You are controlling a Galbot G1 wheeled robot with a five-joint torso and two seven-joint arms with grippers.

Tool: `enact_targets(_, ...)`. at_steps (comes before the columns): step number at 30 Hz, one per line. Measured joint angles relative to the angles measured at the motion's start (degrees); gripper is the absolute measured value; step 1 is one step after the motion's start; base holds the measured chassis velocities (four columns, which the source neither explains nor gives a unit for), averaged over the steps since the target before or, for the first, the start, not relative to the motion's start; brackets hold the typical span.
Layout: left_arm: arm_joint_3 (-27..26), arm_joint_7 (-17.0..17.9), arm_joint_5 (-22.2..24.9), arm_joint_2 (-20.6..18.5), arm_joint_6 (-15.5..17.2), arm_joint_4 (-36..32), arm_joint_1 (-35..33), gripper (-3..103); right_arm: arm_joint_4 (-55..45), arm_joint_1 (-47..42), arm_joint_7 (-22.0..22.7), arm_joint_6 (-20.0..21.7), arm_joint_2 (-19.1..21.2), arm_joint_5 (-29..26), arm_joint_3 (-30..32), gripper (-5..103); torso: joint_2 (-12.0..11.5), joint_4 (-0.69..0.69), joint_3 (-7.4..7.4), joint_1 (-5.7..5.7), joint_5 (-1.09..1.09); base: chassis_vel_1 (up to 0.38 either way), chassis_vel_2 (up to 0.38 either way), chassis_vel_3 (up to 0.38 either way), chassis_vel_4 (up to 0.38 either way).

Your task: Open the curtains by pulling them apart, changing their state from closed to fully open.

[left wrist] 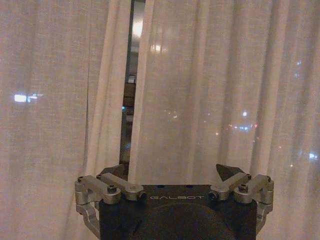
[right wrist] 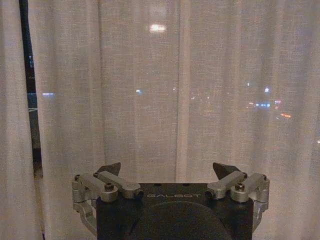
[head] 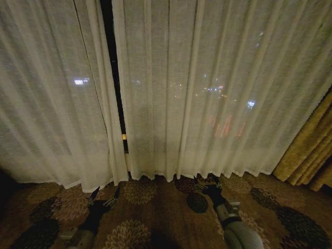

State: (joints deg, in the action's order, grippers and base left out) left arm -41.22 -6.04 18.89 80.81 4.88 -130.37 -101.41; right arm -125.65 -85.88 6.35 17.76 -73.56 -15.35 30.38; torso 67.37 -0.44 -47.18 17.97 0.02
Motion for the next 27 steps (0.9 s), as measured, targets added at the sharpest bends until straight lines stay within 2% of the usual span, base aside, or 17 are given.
enact_targets(13,-0.1,-0.1,0.0,0.2,-0.7,-0.3,-0.2,100,-0.1,-0.2,-0.6,-0.2,-0.1,0.2,-0.4,100,0.0,0.00,-0.01,0.04,-0.01,-0.067,0.218,0.058,-0.215)
enact_targets(27,-0.5,-0.2,0.0,0.4,-1.6,-0.6,-0.8,100,-0.4,-0.7,-1.4,-0.4,-0.3,1.2,-1.8,100,0.0,0.01,0.00,0.00,0.00,-0.066,0.149,0.064,-0.143)
